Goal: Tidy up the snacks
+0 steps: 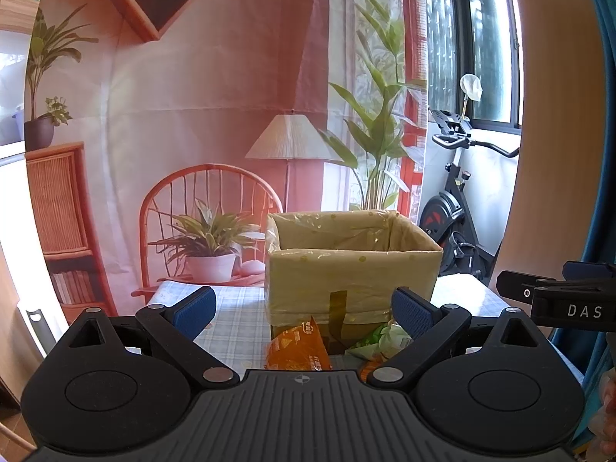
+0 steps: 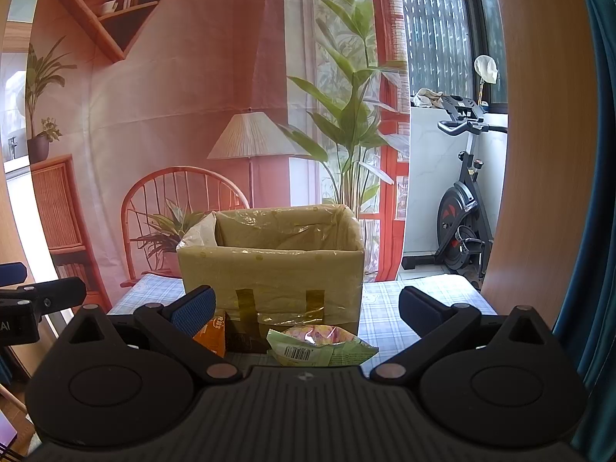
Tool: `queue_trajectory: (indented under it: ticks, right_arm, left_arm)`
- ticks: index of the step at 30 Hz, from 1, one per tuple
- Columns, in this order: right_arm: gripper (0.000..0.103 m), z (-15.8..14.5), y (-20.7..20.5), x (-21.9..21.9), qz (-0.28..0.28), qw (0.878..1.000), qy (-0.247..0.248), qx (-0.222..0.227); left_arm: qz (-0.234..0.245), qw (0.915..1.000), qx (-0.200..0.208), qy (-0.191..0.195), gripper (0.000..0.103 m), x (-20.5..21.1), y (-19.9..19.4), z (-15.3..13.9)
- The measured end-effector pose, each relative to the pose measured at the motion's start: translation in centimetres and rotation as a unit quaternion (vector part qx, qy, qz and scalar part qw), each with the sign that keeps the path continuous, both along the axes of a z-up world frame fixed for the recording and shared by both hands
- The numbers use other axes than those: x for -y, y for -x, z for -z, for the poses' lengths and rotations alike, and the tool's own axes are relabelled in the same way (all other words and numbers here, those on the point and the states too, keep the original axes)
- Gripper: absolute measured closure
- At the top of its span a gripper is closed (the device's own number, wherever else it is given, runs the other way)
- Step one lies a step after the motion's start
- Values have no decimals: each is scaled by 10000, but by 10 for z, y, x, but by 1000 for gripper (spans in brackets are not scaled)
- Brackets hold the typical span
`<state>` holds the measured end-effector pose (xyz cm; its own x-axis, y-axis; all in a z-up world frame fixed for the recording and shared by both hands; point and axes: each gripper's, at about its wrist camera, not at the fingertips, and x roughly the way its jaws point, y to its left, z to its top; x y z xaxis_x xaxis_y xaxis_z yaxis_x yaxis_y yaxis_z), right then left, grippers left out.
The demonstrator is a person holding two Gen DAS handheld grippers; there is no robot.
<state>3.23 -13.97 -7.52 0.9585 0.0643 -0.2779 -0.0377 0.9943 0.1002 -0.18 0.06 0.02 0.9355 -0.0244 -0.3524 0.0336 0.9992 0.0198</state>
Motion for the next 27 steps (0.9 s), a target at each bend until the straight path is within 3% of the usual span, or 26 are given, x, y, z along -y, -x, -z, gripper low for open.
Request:
queue_trajectory:
  ticks: [27]
  right_arm:
    - [0, 1, -3, 2, 3, 10000, 13, -5]
  left_arm:
    - [12, 10000, -58, 46, 4, 2, 0, 3]
